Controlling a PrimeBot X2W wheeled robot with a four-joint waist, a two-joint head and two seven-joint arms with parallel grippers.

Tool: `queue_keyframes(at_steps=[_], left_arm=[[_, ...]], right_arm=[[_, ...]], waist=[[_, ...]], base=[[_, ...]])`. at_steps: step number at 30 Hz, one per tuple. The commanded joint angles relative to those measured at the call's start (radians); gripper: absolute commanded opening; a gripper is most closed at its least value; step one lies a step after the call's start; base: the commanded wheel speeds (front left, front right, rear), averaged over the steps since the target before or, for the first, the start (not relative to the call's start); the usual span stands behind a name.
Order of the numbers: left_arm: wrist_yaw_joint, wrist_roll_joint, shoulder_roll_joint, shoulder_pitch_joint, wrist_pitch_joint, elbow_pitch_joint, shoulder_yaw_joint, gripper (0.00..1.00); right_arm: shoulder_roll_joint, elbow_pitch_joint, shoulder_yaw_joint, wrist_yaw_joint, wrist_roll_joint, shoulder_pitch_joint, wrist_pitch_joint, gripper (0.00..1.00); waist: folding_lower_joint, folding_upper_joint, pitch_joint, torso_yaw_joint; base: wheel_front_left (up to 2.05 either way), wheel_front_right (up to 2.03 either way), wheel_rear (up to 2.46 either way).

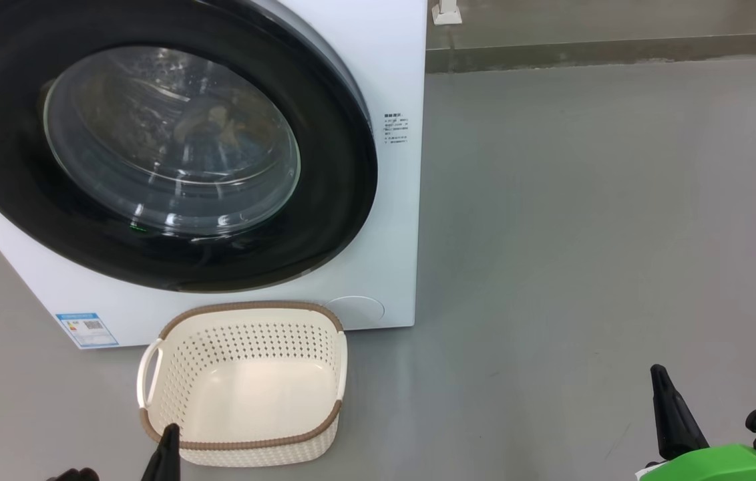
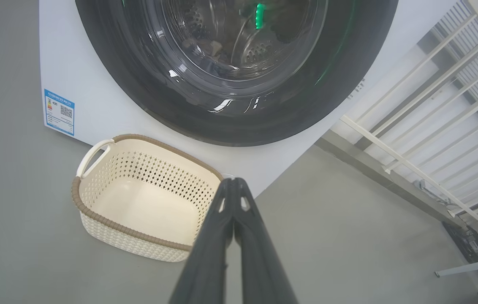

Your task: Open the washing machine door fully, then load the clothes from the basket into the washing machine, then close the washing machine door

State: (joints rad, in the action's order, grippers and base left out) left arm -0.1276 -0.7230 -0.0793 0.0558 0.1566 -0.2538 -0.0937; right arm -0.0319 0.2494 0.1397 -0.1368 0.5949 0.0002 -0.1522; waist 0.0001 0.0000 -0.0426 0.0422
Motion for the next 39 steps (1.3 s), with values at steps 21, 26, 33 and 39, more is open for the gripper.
queue_keyframes(at_steps=[21, 26, 33, 39], left_arm=[[-0.001, -0.222, -0.003, -0.073, -0.061, 0.017, 0.058, 0.0], [-0.002, -0.271, -0.001, -0.079, -0.075, 0.016, 0.068, 0.0], [-0.002, -0.34, 0.001, -0.089, -0.096, 0.015, 0.083, 0.0], [-0.002, -0.39, 0.003, -0.095, -0.111, 0.015, 0.093, 0.0]], right_arm=[[-0.011, -0.019, -0.012, 0.003, 0.253, -0.06, 0.064, 0.0], [-0.012, -0.017, -0.013, 0.003, 0.309, -0.064, 0.079, 0.0], [-0.012, -0.016, -0.015, 0.003, 0.387, -0.069, 0.099, 0.0], [-0.013, -0.015, -0.016, 0.004, 0.443, -0.072, 0.114, 0.0]], waist=[[-0.0001, 0.0, 0.011, -0.01], [-0.0001, 0.0, 0.013, -0.012], [-0.0001, 0.0, 0.017, -0.016], [-0.0001, 0.0, 0.02, -0.018]], base=[[0.0, 0.0, 0.0], [0.0, 0.0, 0.0], [0.0, 0.0, 0.0], [0.0, 0.0, 0.0]])
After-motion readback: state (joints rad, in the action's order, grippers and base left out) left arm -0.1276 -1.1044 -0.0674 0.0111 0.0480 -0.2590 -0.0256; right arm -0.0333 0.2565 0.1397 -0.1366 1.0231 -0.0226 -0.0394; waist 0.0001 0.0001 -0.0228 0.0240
